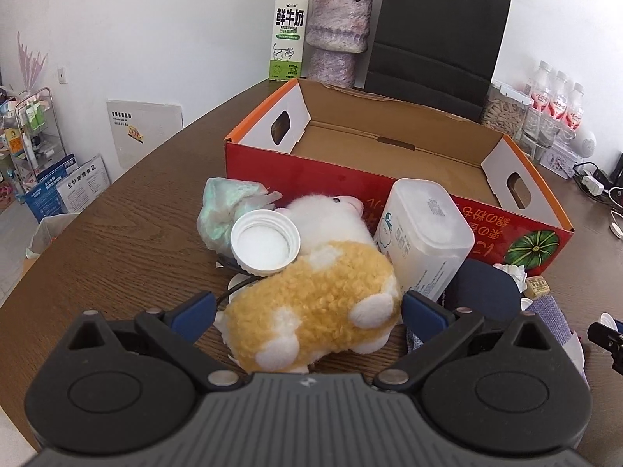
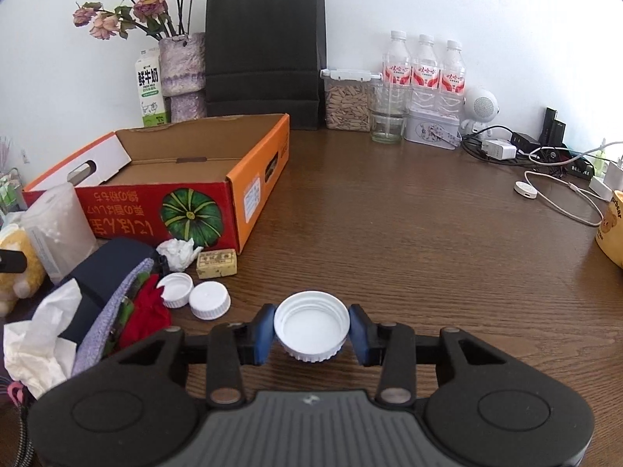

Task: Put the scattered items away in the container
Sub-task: 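Grasp the yellow-and-white plush toy with the left gripper while the right gripper holds the cap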

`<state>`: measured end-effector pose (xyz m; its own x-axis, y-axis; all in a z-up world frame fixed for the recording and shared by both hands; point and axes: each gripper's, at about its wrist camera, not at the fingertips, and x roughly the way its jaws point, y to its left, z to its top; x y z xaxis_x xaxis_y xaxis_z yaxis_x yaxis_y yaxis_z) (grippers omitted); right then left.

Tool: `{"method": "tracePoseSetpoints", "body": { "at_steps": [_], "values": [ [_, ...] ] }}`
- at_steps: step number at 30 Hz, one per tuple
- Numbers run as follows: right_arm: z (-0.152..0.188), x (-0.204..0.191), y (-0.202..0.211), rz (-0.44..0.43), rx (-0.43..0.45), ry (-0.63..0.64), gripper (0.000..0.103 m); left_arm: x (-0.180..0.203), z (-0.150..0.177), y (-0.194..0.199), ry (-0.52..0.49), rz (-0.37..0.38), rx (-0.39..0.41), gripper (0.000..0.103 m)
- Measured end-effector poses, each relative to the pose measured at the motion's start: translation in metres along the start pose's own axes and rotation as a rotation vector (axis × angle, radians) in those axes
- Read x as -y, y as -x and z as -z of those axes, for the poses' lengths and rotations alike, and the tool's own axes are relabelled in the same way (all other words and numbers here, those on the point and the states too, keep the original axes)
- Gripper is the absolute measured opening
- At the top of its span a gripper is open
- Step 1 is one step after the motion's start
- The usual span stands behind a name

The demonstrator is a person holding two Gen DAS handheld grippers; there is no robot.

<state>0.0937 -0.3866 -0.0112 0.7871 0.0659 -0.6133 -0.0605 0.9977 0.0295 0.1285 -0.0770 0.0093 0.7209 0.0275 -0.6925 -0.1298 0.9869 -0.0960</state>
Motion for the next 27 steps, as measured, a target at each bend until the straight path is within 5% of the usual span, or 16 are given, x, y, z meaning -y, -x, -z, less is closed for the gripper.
{"method": "tracePoseSetpoints", "body": {
  "at_steps": [9,27],
  "values": [
    [-0.005,-0.015,0.006,-0.064,0.03,0.011,0.039,-0.003,0.0,-0.012,0.06,-0.005,-0.042,0.103],
    [-0.002,-0.037,0.029,-0.057,0.054,0.029,0.039,-0.021,0.01,0.002,0.057,0.075,0.03,0.093]
  ]
}}
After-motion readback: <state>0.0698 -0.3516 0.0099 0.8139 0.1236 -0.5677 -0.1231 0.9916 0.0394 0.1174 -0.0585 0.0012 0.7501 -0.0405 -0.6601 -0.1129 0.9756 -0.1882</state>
